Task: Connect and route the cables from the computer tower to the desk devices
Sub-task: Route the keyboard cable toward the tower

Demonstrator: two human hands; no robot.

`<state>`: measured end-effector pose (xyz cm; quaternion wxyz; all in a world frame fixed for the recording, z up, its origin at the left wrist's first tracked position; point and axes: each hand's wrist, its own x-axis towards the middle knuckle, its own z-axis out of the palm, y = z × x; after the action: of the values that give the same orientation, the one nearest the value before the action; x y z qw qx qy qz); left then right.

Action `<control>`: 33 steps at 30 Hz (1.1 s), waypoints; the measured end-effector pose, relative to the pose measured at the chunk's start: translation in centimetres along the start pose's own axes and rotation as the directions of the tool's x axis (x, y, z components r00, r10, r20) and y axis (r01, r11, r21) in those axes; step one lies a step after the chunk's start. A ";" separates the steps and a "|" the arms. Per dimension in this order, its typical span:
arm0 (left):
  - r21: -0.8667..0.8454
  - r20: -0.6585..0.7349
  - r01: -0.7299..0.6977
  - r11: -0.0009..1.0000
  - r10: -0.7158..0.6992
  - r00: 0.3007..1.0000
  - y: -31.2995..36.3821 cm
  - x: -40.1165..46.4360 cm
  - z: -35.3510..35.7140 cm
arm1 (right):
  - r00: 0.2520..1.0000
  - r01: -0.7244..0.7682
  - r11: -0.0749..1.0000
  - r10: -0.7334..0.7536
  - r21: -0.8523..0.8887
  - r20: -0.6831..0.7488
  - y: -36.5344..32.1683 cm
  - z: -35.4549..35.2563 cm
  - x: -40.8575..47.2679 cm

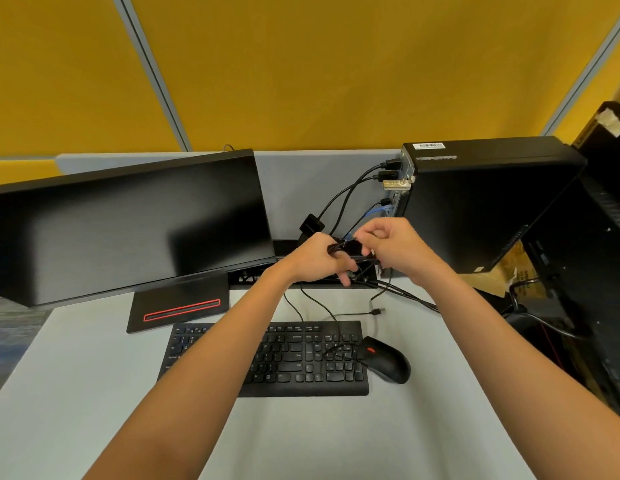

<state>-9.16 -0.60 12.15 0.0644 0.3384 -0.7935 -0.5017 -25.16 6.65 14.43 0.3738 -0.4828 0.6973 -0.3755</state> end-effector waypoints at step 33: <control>-0.735 0.055 0.021 0.678 0.029 0.998 0.0 1.2 2.6 | 0.997 0.065 0.888 -0.081 -0.454 -0.016 6.4 1.6 0.1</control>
<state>-11.28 0.63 10.61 0.1711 0.2668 -0.5279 -0.7880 -26.27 7.91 8.06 0.2245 -0.5759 0.7533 -0.2246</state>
